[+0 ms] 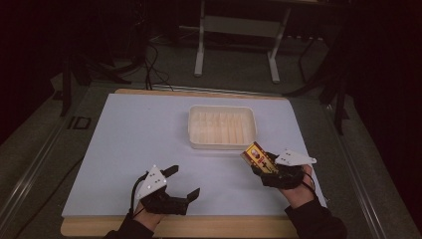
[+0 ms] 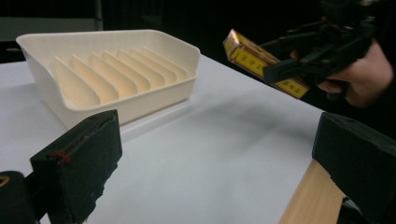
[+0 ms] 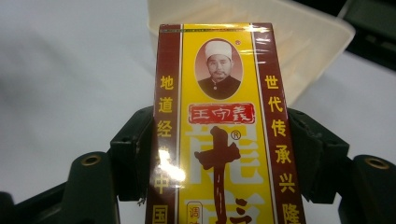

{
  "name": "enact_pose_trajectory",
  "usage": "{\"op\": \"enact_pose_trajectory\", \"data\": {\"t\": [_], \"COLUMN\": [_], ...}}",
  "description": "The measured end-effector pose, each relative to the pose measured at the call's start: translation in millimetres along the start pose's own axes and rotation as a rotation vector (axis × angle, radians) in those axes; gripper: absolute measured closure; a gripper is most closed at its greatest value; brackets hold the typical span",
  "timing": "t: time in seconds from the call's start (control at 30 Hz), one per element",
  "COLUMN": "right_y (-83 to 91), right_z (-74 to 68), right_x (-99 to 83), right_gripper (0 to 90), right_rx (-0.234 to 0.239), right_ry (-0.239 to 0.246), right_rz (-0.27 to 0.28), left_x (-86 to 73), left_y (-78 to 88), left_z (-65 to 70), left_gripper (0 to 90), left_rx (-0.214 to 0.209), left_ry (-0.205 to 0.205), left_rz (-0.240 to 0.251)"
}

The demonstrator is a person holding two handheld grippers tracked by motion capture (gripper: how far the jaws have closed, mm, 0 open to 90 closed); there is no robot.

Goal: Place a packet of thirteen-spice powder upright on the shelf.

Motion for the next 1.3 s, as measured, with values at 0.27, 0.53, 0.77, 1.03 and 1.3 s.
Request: {"op": "enact_pose_trajectory", "data": {"t": [0.27, 0.53, 0.77, 1.03, 1.3], "right_y": [14.2, 23.3, 26.6, 28.9, 25.8], "right_z": [-15.1, -34.7, -57.0, -66.4, -67.8], "right_x": [8.9, 15.9, 19.7, 23.2, 21.0], "right_gripper": [32.1, 32.0, 32.0, 32.1, 32.0], "right_rx": [-0.071, -0.046, -0.052, -0.044, -0.036], "right_ry": [0.049, 0.088, 0.167, 0.178, 0.184], "right_rz": [0.127, 0.243, 0.320, 0.388, 0.376], "left_x": [23.7, 46.4, 60.1, 68.4, 71.3], "left_y": [-22.5, -44.7, -60.5, -74.1, -85.3], "left_z": [9.9, 20.5, 26.8, 25.3, 27.1], "left_gripper": [2.7, 2.7, 2.8, 4.3, 20.3], "left_rx": [-0.025, -0.139, -0.190, -0.226, -0.265], "left_ry": [-0.003, 0.052, 0.089, 0.177, 0.222], "left_rz": [0.003, 0.056, 0.118, 0.172, 0.174]}}
Point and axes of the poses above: each handheld gripper's, and its own axes: y roughly backward along the jaws, x roughly out of its top, z roughly to its right, the point moved 2 cm from there along -y, roughly forward along the jaws, and after that the axes turned 5 degrees about -y, right-handed, at the moved point
